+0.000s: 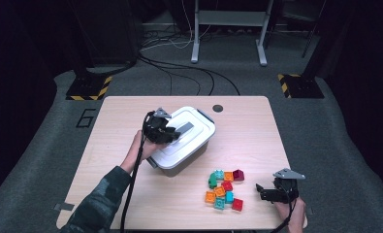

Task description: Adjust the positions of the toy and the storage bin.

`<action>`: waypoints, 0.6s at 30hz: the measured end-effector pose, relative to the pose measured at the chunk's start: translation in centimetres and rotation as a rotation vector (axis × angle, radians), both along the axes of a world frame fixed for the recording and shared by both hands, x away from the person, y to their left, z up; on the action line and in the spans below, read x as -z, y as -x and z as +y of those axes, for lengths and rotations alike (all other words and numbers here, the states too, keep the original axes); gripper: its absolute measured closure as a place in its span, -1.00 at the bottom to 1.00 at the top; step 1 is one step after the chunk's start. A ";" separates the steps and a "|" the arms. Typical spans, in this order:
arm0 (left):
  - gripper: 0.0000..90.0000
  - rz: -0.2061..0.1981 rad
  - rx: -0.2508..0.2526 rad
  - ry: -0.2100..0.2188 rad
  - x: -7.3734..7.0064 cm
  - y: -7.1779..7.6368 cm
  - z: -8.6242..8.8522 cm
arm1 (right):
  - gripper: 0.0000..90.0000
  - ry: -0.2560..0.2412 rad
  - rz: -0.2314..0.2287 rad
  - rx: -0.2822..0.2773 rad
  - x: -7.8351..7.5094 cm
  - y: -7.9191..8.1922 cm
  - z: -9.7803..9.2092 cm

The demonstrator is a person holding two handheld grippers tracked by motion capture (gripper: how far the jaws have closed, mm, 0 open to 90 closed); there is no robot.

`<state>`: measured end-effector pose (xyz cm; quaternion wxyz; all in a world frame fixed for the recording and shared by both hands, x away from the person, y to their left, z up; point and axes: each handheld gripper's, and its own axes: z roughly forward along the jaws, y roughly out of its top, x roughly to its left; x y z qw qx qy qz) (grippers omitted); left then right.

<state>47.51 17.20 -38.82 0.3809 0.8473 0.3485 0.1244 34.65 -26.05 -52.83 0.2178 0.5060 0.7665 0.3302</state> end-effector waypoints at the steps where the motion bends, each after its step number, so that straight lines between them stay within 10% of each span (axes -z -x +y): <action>1: 0.48 -0.003 0.003 -0.005 0.0 0.0 -0.1 | -0.89 0.000 0.000 0.000 0.0 0.0 0.0; 18: 0.48 -0.001 0.039 -0.002 0.0 0.5 -1.7 | -0.89 -0.001 0.000 0.000 0.0 0.0 0.0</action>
